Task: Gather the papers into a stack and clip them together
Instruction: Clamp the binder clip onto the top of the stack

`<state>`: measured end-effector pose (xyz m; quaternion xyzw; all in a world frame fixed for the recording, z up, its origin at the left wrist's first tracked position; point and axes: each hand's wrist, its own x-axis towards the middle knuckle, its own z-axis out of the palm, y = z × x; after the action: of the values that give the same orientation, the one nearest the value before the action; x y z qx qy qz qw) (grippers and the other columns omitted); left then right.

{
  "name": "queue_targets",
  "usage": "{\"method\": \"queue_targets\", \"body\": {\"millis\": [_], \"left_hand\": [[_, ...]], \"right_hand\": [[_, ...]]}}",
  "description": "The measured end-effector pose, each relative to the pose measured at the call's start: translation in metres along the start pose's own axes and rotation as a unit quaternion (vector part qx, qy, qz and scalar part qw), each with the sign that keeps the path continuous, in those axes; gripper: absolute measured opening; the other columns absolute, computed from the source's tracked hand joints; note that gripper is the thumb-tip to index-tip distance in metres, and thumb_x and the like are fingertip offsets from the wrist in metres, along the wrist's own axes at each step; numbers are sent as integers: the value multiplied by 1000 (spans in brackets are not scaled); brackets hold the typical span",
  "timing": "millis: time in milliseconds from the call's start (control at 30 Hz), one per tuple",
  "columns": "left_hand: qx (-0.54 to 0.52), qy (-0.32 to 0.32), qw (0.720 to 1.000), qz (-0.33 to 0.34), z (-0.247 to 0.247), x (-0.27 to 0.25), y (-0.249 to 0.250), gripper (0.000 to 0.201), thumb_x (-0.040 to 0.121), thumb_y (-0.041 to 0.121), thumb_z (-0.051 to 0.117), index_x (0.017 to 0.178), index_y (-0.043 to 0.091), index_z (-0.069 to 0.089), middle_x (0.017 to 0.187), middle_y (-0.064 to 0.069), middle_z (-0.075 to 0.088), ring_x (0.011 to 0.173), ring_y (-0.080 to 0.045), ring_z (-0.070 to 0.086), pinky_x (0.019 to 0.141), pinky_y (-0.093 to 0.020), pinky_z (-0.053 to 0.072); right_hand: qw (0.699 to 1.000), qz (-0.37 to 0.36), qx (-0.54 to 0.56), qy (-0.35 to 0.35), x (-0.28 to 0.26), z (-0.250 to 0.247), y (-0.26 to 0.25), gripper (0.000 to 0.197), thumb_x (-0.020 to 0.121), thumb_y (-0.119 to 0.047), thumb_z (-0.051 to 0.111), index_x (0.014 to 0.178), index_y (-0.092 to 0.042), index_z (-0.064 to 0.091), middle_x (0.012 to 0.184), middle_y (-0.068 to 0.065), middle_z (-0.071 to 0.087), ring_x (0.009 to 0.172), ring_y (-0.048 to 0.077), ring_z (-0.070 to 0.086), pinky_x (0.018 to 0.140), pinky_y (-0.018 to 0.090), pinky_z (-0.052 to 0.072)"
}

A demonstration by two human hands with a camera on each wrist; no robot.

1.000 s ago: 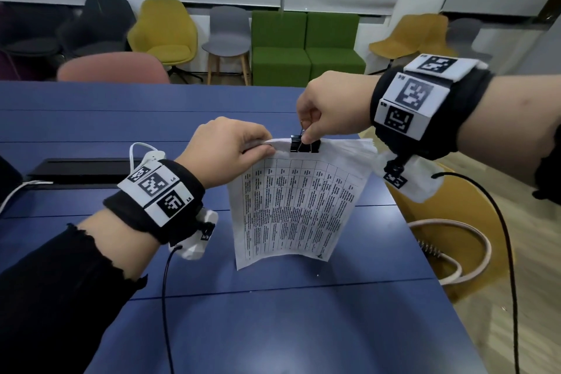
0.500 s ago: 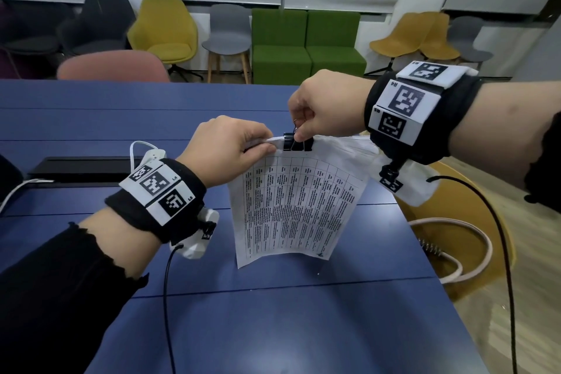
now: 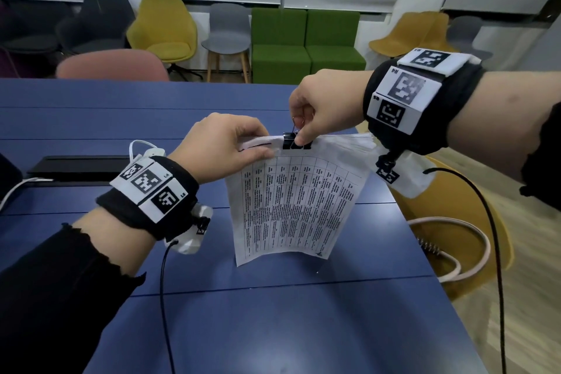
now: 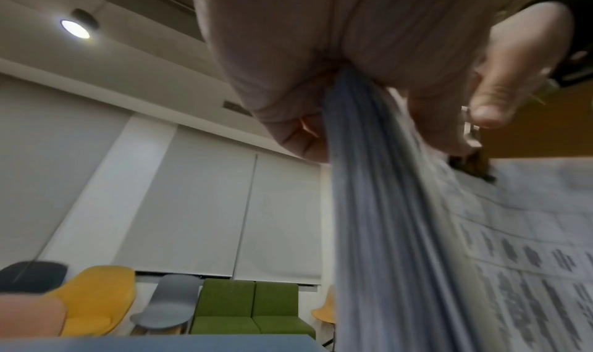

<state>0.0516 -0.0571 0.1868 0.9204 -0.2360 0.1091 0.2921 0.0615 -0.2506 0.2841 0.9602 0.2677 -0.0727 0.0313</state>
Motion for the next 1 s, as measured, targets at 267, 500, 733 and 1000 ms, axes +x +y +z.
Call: {"method": "queue_targets", "body": {"millis": [267, 500, 733, 1000], "left_hand": [[-414, -6, 905, -98, 22, -20, -30, 48, 61, 28, 83, 107, 23, 70, 103, 0, 73, 95, -14, 68, 82, -26, 54], [-467, -38, 875, -122, 41, -20, -29, 43, 81, 14, 64, 120, -3, 61, 118, -20, 67, 105, -26, 67, 87, -31, 54], [-469, -26, 873, -134, 42, -20, -26, 34, 84, 16, 62, 115, 2, 65, 113, -15, 71, 101, -21, 69, 83, -27, 55], [-440, -29, 888, -129, 39, -20, -23, 25, 94, 6, 55, 117, 8, 65, 113, -13, 72, 102, -20, 69, 88, -29, 55]], "right_hand": [[999, -4, 35, 1, -2, 2, 2, 35, 78, -46, 70, 95, -15, 66, 90, -2, 66, 84, 17, 59, 74, 30, 47], [999, 1, 32, 5, -3, 3, 1, 34, 79, -44, 69, 94, -14, 66, 91, 1, 67, 84, 19, 60, 78, 33, 50], [988, -36, 90, 124, -8, 7, -3, 28, 86, -38, 63, 96, -13, 61, 76, -10, 52, 66, 5, 47, 60, 14, 37], [992, -19, 76, 99, -7, 13, -2, 20, 85, -27, 66, 96, -11, 71, 91, 0, 70, 84, 15, 62, 82, 31, 52]]}}
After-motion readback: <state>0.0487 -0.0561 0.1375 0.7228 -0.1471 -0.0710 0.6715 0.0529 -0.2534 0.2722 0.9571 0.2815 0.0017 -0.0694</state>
